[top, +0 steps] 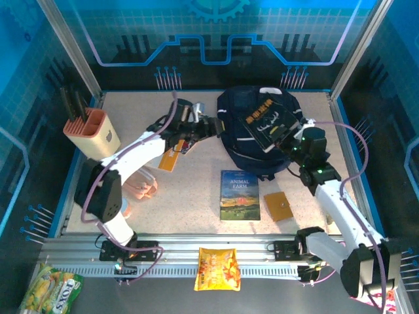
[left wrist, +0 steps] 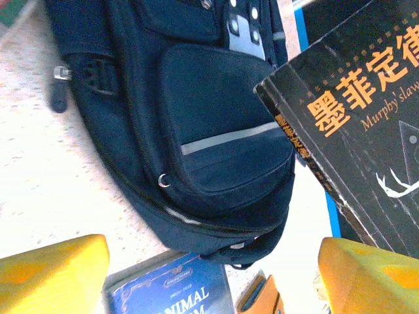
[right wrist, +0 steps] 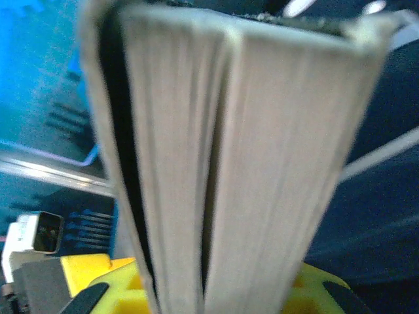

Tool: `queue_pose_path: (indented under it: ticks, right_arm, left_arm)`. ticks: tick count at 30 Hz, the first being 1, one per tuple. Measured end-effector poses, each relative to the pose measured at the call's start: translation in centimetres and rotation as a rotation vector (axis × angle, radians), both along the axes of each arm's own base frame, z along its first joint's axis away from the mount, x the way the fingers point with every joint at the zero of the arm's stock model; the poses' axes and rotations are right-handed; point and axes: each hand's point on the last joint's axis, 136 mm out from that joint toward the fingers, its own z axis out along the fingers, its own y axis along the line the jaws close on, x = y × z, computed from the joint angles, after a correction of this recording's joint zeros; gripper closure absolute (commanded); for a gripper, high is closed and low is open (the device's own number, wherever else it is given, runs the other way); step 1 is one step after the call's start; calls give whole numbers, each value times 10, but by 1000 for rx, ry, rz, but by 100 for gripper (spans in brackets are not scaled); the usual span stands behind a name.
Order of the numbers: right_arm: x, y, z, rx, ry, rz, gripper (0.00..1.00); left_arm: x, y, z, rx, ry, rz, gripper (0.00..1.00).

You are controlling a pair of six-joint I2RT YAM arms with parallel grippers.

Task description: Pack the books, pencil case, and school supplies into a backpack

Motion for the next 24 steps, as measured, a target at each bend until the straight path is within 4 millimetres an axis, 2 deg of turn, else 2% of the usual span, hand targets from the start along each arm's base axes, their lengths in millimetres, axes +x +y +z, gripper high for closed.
queue_pose_path:
  ticks: [7,12,17,24]
  right_arm:
    - [-21,-59,-27,-162,163,-136,94]
    - [-28,-84,-40,-211,246,-189,94]
    - [-24,-90,-61,-218,317,-184,94]
    - [-2,-84,-69,-177,306,-137,94]
  left_arm:
    - [41,-59,-33,63,7,-94,29]
    - [62,-76,-73,104,59,-114,30]
    - [69,-80,-109,145,131,-118,31]
    - [72,-76,-118,168,147,-106,36]
